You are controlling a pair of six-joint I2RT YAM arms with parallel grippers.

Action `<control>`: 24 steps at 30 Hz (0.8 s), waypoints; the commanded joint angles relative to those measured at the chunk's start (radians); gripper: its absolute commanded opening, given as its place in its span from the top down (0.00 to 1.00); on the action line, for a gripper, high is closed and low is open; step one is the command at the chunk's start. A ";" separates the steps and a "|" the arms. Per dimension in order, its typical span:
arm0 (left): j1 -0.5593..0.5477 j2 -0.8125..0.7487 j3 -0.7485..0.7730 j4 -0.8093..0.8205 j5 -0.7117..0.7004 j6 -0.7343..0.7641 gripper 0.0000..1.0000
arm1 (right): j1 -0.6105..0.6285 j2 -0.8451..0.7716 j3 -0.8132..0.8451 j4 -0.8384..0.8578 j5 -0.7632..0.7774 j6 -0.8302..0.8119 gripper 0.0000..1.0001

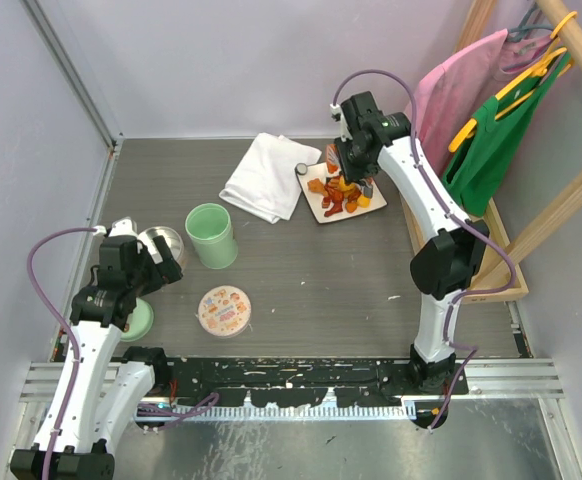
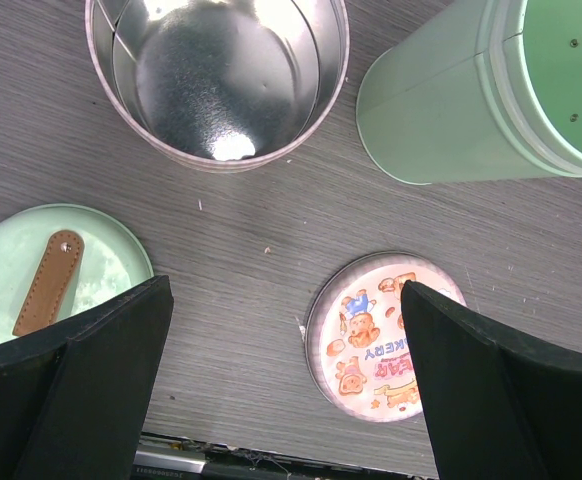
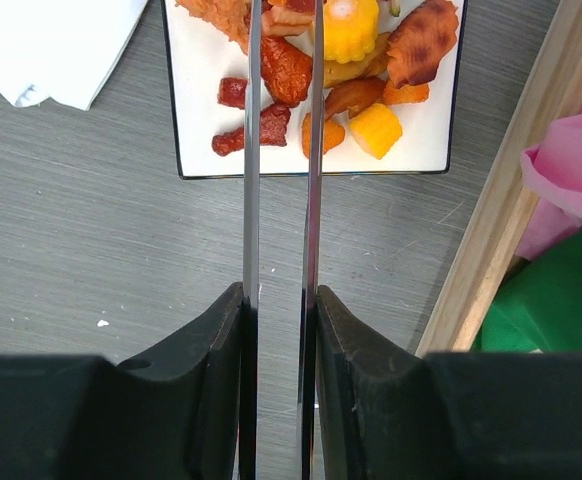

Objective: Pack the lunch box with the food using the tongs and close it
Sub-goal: Place the fake food in the packing box.

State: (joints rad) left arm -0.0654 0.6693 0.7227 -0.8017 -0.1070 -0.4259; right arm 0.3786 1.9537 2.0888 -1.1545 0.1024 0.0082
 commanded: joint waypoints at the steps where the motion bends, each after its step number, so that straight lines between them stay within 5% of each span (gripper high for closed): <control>1: -0.004 -0.012 0.004 0.047 0.011 0.015 0.02 | 0.009 -0.077 0.033 0.029 -0.009 0.018 0.94; 24: -0.004 -0.029 0.005 0.045 -0.004 0.015 0.02 | 0.244 -0.188 0.102 0.010 -0.122 0.078 0.94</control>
State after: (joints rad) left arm -0.0654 0.6598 0.7227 -0.8017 -0.1047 -0.4259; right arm 0.5674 1.8538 2.1262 -1.1786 0.0273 0.0513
